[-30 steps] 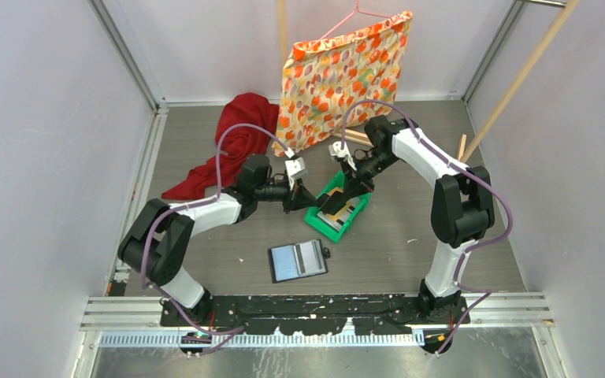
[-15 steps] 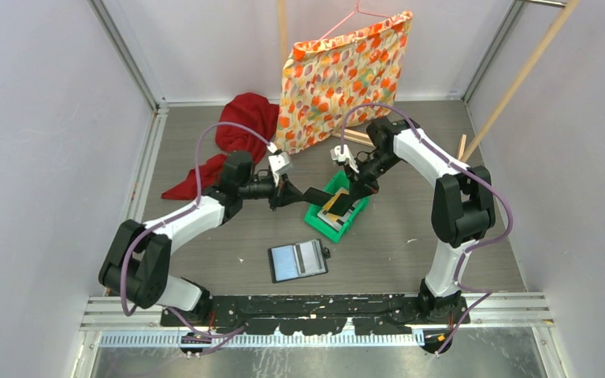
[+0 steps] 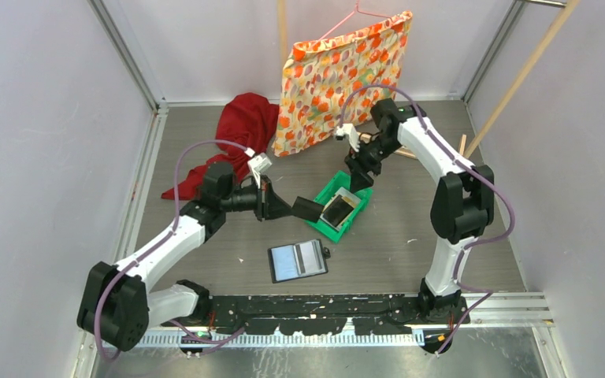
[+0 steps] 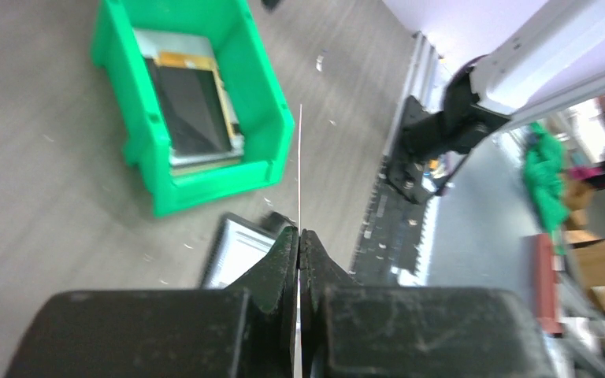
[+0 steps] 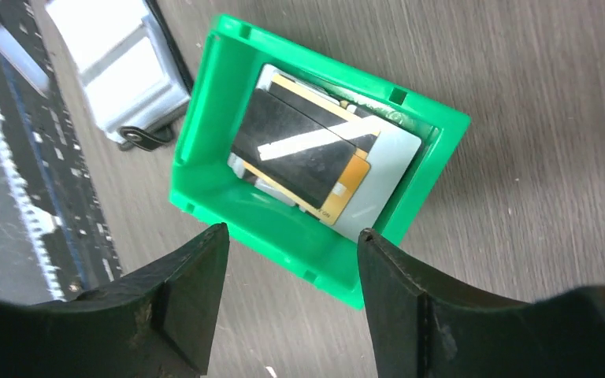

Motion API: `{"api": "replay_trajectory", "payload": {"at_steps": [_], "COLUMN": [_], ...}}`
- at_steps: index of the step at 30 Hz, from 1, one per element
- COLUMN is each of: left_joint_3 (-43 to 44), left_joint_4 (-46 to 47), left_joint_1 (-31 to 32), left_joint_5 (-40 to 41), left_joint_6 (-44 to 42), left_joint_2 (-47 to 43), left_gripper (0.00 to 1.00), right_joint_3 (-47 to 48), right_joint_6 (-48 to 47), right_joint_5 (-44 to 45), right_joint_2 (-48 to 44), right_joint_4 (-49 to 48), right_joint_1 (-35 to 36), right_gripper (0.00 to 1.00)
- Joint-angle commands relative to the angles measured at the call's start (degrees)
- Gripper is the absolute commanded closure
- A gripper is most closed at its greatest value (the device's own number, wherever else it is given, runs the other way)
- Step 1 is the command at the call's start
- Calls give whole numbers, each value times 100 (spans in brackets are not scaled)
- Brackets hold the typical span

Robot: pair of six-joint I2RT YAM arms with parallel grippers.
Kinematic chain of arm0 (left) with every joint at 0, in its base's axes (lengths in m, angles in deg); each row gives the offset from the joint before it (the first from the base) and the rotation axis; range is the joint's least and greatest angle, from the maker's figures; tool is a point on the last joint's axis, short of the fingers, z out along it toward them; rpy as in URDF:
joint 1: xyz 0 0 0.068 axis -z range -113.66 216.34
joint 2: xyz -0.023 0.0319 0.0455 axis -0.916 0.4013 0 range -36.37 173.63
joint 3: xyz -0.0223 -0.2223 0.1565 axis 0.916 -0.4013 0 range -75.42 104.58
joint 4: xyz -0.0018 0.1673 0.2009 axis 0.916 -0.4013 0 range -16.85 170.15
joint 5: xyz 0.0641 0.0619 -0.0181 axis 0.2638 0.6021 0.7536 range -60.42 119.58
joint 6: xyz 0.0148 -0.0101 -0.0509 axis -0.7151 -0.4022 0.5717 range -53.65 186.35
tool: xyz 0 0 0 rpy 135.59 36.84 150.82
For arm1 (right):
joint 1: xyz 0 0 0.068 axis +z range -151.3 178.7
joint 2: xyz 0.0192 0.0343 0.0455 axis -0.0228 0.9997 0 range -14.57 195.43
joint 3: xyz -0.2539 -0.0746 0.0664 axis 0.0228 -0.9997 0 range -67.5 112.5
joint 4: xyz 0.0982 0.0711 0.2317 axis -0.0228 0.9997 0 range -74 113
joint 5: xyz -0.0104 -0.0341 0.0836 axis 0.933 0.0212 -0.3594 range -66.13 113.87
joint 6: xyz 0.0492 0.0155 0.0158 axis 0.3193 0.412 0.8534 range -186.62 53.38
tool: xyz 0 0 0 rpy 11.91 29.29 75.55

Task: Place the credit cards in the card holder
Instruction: Pick up the credit card from the storage box, then move the storage box to the center of the board.

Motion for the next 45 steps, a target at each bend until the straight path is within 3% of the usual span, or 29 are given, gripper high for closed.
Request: {"api": "replay_trajectory", "payload": {"at_steps": [1,5,11,17,24,33,45], "left_joint_3": [-466,-602,-11,624,1055,1523,1941], "left_joint_4": [736,1203,869,450,395,-480,-1486], "left_joint_1": [-13,126,591,1016,1295,1327,1320], "left_joint_5": [-505,-718,-1158,-1276,-1447,-1679,-1818], "left_joint_6": [1633,1999,1614,1225,1176,588,-177], "left_joint_2": [-428,-511,115,710,1244,1562,1793], "left_gripper": [100,100,100,100,100,100,100], "right_joint_3": [518,-31,-1382,-1777,-2048,-1937,-1935], "right_joint_6": [264,199,1805,2892,3237,3287,2893], "right_joint_5": [-824,-2344,-2339,-2665,-2814,-3225,-2920], "right_joint_2": [-705,-1093,-1896,-2150,-2238,-2220,-2177], "right_joint_4": [1084,1612,135,-740,-1169,-1109,-744], "right_joint_1": [-114,3,489,562,908,919,912], "right_gripper": [33,30,25,25,36,68,69]}}
